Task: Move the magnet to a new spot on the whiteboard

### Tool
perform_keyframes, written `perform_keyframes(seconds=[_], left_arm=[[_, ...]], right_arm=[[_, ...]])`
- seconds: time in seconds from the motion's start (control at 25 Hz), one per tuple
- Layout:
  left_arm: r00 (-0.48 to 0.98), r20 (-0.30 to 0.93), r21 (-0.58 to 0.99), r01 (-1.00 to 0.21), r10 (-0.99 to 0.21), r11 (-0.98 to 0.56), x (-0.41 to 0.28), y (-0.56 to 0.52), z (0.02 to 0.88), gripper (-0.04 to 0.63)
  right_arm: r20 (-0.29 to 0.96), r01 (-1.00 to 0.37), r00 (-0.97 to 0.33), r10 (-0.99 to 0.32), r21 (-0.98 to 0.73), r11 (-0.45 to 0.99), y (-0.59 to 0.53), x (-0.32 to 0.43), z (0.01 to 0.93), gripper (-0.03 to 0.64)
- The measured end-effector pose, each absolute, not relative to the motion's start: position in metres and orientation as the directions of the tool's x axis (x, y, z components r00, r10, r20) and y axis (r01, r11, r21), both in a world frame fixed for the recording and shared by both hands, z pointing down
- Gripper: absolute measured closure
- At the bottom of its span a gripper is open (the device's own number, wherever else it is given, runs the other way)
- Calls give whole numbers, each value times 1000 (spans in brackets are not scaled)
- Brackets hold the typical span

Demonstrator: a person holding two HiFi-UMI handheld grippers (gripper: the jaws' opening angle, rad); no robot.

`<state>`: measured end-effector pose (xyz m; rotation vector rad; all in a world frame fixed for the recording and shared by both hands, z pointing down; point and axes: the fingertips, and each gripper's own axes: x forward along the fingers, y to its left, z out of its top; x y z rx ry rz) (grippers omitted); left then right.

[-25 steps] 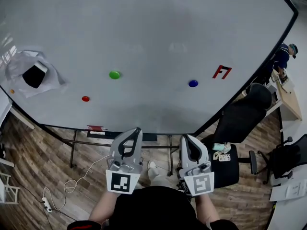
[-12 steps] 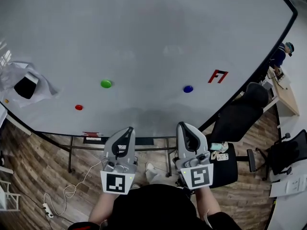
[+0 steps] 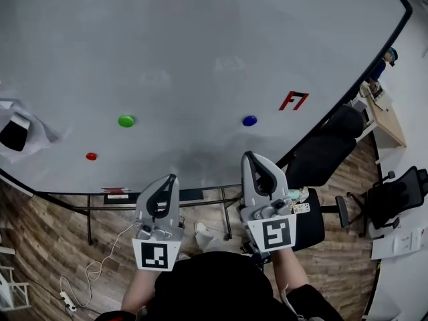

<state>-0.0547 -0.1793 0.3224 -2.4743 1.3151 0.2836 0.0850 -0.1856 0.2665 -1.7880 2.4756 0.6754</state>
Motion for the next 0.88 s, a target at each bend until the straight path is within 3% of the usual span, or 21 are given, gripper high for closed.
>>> perform_keyframes(seconds=[0.44, 0.88], left_arm=[[565, -320, -171, -824, -760, -541, -41, -187, 327, 594], [555, -297, -169, -831, -777, -530, -43, -192, 335, 594]], right_arm=[[-278, -896, -303, -912, 410, 172, -208, 100, 241, 614], [-329, -918, -265, -906, 373, 133, -220, 112, 229, 611]])
